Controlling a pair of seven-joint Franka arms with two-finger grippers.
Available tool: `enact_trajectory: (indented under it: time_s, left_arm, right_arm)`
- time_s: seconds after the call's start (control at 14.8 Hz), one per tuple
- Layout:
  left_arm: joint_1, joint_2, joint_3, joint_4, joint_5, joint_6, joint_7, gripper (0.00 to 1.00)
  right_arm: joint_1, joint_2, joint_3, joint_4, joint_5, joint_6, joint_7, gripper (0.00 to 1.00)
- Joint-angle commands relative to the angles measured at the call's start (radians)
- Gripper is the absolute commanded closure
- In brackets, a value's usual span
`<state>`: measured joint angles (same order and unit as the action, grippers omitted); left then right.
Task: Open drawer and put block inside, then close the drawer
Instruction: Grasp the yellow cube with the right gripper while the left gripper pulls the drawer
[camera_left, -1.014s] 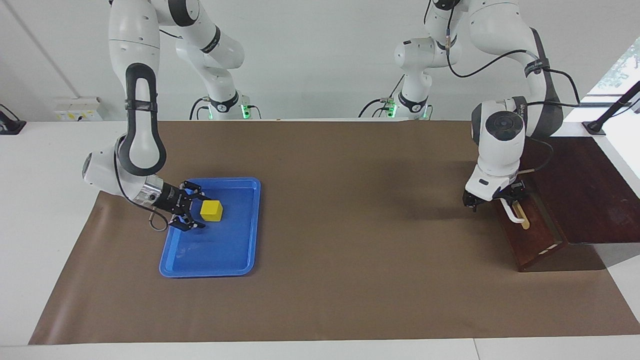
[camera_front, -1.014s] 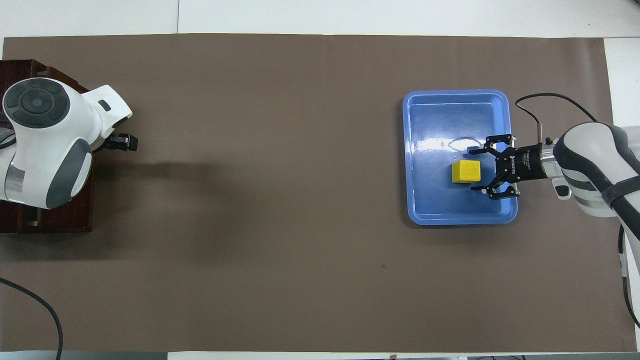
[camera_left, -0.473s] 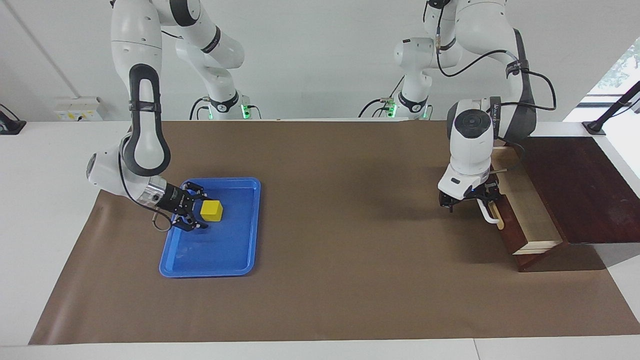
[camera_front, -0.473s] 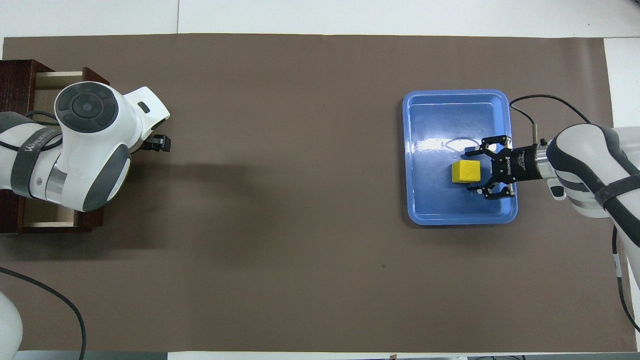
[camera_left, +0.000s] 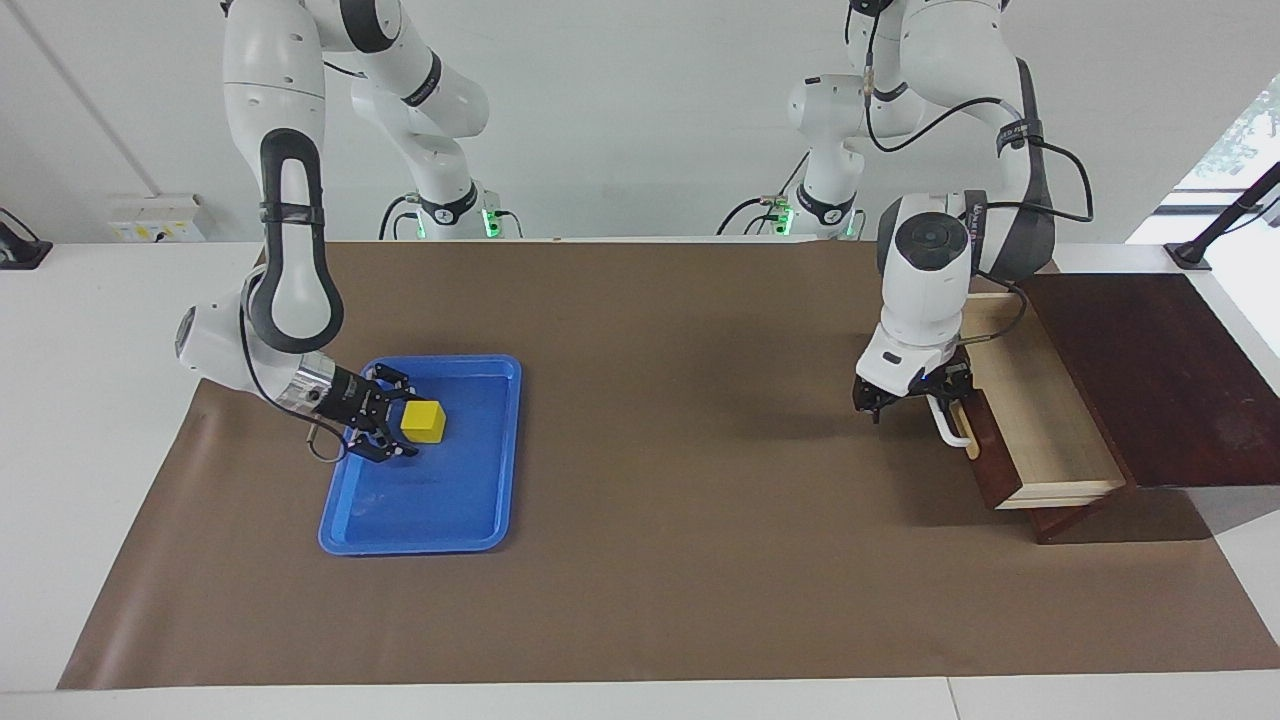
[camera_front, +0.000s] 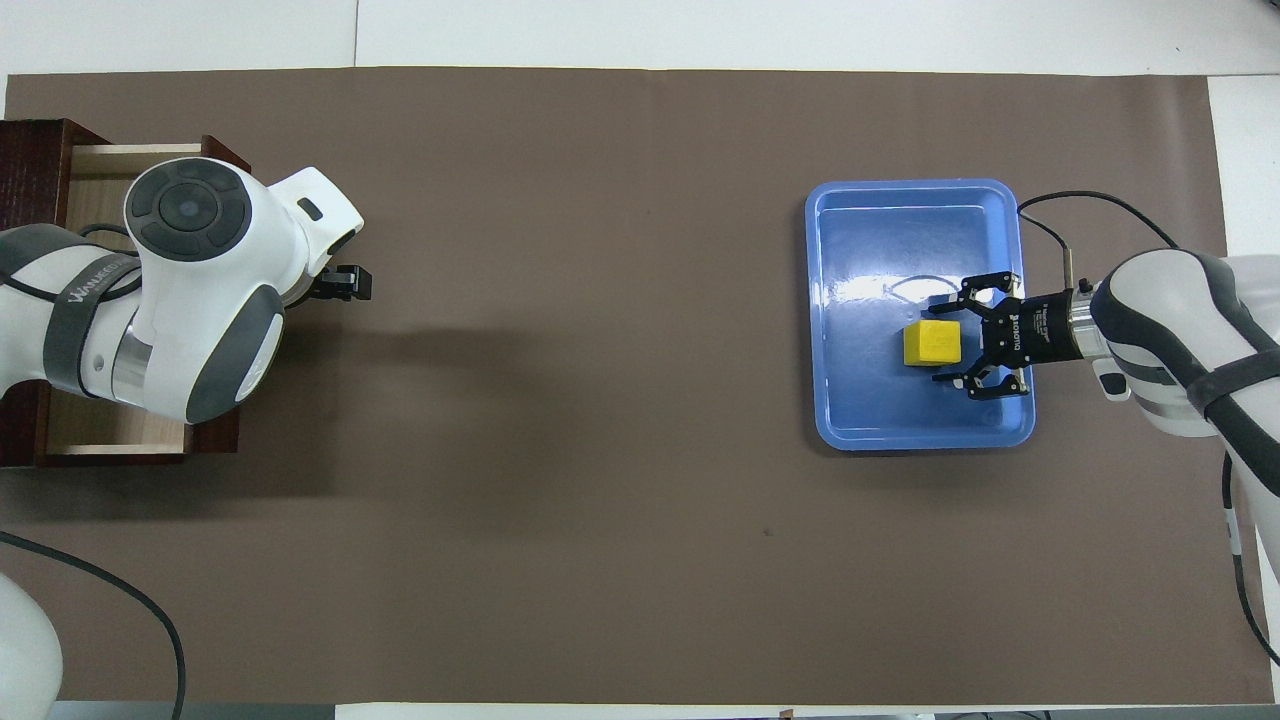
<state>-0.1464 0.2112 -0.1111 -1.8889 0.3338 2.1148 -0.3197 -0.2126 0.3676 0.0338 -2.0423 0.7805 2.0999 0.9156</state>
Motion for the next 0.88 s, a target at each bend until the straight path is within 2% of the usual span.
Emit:
enact_trajectory:
  time_s: [0.0,0.2,0.54,0.81]
  left_arm:
    - [-0.036,0.014,0.005,0.034,-0.044,-0.03,-0.032,0.0]
    - [-0.048,0.014,0.005,0.034,-0.045,-0.029,-0.052,0.0]
    - [-0.062,0.014,0.005,0.034,-0.065,-0.018,-0.082,0.0]
    - [-0.055,0.014,0.007,0.06,-0.075,-0.041,-0.082,0.0]
  right_arm:
    - [-0.01,-0.007,0.005,-0.03,0.048,0.026,-0.09,0.26]
    - [-0.01,-0.009,0.005,-0.041,0.098,0.026,-0.127,0.44]
    - [-0.007,-0.009,0.003,-0.038,0.098,0.026,-0.144,1.0]
    - [-0.004,-0.007,0.003,0.002,0.091,0.005,-0.138,1.0]
